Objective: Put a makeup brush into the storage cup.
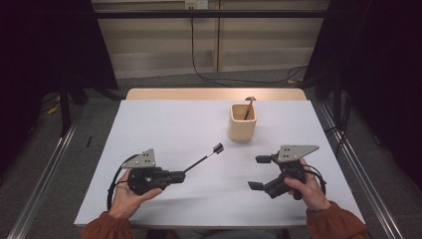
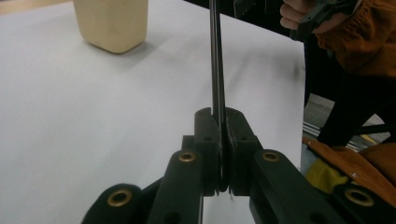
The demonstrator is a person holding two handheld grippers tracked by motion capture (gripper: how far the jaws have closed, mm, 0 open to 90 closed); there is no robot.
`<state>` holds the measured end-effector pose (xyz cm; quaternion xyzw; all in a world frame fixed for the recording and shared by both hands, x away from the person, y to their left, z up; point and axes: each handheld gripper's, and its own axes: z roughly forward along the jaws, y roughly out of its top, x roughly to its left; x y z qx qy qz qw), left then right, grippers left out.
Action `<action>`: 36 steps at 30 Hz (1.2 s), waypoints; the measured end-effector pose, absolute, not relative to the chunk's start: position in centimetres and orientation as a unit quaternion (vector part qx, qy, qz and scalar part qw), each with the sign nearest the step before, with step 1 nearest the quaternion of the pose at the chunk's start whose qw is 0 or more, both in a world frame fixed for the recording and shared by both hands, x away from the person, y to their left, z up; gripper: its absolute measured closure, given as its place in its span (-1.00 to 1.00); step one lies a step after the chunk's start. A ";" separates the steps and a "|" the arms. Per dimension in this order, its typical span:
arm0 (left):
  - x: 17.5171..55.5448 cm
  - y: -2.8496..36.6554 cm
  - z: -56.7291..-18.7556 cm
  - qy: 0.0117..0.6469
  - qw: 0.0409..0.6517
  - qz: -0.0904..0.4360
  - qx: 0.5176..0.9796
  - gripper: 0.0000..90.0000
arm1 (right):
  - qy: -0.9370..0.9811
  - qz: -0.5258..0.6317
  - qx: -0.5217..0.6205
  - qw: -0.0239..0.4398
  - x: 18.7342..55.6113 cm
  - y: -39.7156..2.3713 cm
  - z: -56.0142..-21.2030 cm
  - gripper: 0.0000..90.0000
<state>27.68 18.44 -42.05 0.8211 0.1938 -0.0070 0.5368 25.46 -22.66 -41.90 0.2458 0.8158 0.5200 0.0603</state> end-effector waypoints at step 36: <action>27.4 17.2 -41.9 0.182 0.627 0.037 0.756 0.90 | 0.783 0.575 0.225 0.077 25.7 -20.6 -41.0 -0.80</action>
